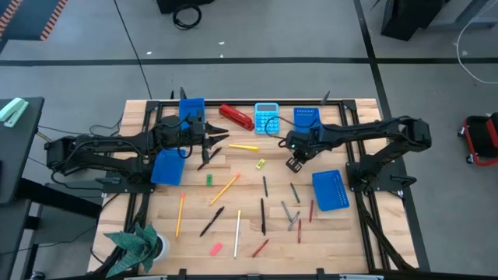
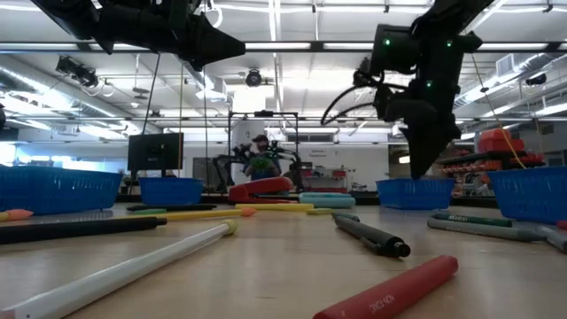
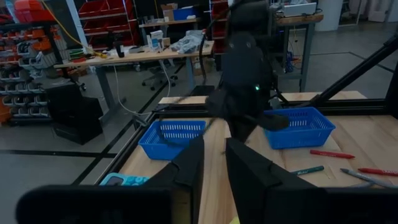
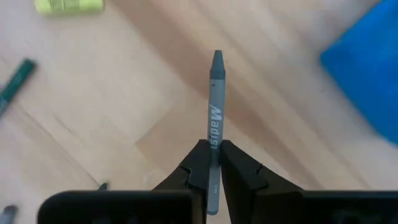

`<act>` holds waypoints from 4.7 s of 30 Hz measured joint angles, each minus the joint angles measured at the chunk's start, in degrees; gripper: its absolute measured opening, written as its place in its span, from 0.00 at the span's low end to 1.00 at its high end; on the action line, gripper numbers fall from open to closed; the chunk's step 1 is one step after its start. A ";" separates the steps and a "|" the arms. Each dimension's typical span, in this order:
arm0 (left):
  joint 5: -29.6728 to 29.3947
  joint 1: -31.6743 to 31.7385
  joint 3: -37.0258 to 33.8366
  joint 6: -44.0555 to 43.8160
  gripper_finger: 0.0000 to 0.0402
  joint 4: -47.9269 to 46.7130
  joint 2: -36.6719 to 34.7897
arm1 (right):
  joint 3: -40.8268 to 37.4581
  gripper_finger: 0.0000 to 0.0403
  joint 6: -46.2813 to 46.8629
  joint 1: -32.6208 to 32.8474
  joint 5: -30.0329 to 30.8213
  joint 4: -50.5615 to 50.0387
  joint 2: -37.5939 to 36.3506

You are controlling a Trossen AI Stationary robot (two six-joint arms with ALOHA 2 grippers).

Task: Sort crayons/erasers/pens/pencils in bins
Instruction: Put the top gray crayon into the top right bin, then put the yellow eraser into the top left bin

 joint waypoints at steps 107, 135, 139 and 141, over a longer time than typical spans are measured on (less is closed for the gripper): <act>-17.38 4.39 31.65 -24.41 0.41 -47.25 21.33 | 0.15 0.32 -27.17 0.59 18.77 28.88 -10.19; -18.01 -11.51 37.78 -25.62 0.41 -31.44 42.10 | 0.15 0.32 -25.86 5.39 21.45 18.19 -14.06; -23.33 -12.36 43.29 -24.46 0.41 -34.95 48.69 | 0.15 0.32 -26.53 3.35 24.83 16.82 -15.04; -24.06 -12.39 45.63 -25.21 0.41 -39.02 51.10 | 0.15 0.32 -25.43 2.66 24.96 15.73 -15.76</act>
